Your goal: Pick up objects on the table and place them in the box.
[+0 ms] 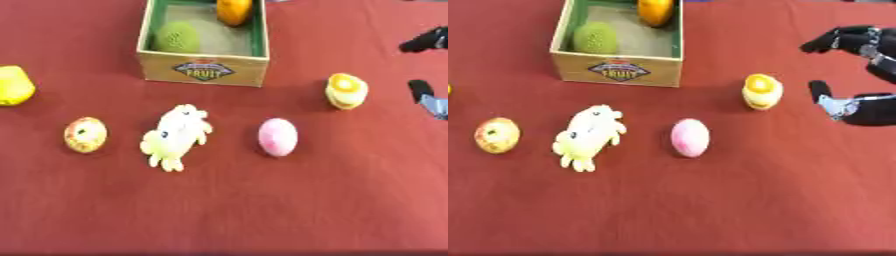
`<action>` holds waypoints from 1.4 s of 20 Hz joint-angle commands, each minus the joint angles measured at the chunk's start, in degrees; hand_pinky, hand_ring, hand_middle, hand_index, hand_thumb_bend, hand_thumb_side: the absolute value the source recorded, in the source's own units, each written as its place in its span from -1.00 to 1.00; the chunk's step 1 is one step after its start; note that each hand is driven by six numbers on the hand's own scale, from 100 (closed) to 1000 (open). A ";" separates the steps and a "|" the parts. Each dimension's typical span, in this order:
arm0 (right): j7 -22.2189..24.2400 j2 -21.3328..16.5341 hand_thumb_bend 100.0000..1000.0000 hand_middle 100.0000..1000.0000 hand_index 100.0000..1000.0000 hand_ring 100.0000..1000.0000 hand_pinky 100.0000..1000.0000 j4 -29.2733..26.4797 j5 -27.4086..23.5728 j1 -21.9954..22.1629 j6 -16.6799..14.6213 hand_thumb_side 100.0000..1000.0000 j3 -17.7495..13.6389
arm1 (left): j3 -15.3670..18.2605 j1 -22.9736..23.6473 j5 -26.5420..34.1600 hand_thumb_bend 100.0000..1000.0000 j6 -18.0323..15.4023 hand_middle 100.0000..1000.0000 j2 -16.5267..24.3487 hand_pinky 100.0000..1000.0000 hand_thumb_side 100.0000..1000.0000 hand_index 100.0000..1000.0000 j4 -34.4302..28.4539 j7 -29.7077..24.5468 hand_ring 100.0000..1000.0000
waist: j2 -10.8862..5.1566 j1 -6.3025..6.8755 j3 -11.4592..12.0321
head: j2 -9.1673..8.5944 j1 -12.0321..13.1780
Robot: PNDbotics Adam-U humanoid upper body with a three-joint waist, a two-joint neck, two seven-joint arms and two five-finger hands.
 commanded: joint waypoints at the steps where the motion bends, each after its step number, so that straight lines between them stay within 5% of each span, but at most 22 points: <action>1: 1.56 -2.49 -1.00 0.54 0.74 0.62 0.66 -0.65 0.65 -1.04 0.87 -0.92 0.16 | 0.03 -0.54 0.23 -1.00 -0.07 0.30 0.78 0.81 0.04 0.72 -1.07 -0.33 0.38 | -0.83 0.08 0.05 | -0.61 -0.25; 3: 2.65 -2.65 -0.79 0.58 0.72 0.68 0.71 -0.65 0.68 -1.46 0.67 -1.00 1.32 | -0.08 -0.68 0.34 -1.00 -0.08 0.30 0.73 0.81 0.04 0.73 -1.07 -0.43 0.38 | -0.64 -0.03 0.41 | -0.79 -0.57; 10: 7.28 -2.12 -0.73 0.59 0.72 0.67 0.71 -0.65 0.17 -3.68 2.42 -1.00 2.75 | -0.18 -0.88 0.56 -1.00 -0.13 0.30 0.65 0.81 0.05 0.73 -1.07 -0.67 0.38 | -0.14 -0.24 0.74 | -1.21 -0.75; 18: 6.32 -1.55 -0.46 0.52 0.69 0.61 0.67 -0.65 3.02 -5.28 7.07 -1.00 3.42 | -0.37 -1.05 0.76 -1.00 -0.13 0.30 0.54 0.82 0.06 0.73 -1.07 -0.92 0.38 | 0.53 -0.13 1.18 | -1.82 -1.59; 23: 4.46 -0.61 -0.59 0.45 0.67 0.55 0.64 -0.65 5.69 -6.19 11.50 -1.00 3.61 | -0.51 -1.12 0.89 -1.00 -0.10 0.30 0.40 0.82 0.06 0.73 -1.07 -1.13 0.38 | 1.19 0.01 1.48 | -2.30 -2.09; 28: 3.46 0.28 -0.51 0.42 0.64 0.52 0.63 -0.65 6.22 -7.60 14.94 -1.00 5.37 | -0.70 -1.34 1.04 -1.00 -0.12 0.29 0.27 0.82 0.06 0.73 -1.07 -1.41 0.38 | 1.88 0.12 1.93 | -2.71 -2.39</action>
